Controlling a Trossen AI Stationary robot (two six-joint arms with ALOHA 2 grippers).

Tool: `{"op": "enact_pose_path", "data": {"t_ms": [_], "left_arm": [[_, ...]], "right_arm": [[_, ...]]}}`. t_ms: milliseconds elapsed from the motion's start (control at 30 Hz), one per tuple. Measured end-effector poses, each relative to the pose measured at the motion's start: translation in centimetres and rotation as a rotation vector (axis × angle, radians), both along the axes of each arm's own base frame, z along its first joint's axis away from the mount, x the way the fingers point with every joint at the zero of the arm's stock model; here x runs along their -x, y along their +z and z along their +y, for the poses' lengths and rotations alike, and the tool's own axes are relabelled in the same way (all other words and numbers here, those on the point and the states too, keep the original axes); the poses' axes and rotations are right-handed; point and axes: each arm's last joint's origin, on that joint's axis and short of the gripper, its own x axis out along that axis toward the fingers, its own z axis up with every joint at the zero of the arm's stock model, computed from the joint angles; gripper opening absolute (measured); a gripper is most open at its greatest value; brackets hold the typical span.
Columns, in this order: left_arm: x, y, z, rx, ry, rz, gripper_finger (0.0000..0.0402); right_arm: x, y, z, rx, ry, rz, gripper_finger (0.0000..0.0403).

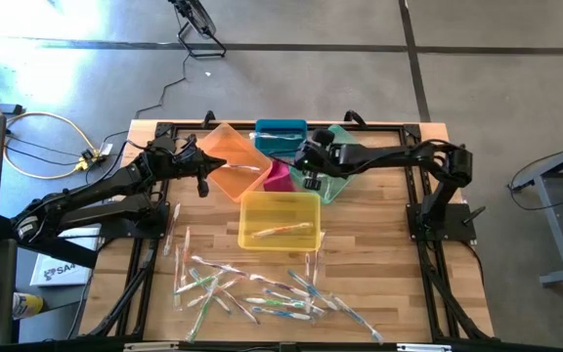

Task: Pick & Place Toothbrushes
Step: Put the green toothbrush into the green bin, then put the blue toothbrush into the blue bin

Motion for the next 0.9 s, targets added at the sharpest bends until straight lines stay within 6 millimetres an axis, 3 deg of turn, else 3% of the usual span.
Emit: {"op": "enact_pose_path", "data": {"t_ms": [133,400,733,900], "left_arm": [[0.0,0.0,0.0,0.0,0.0,0.0,0.0],[0.0,0.0,0.0,0.0,0.0,0.0,0.0],[0.0,0.0,0.0,0.0,-0.001,0.0,0.0],[0.0,0.0,0.0,0.0,0.0,0.0,0.0]], "right_arm": [[0.0,-1.3,0.1,-0.047,0.021,0.065,0.001],[0.0,-2.0,0.1,-0.14,0.069,0.077,0.0013],[-0.1,-2.0,0.0,-0.133,0.061,0.073,0.0107],[0.0,-1.5,0.4,-0.014,0.015,0.102,0.0131]]}}
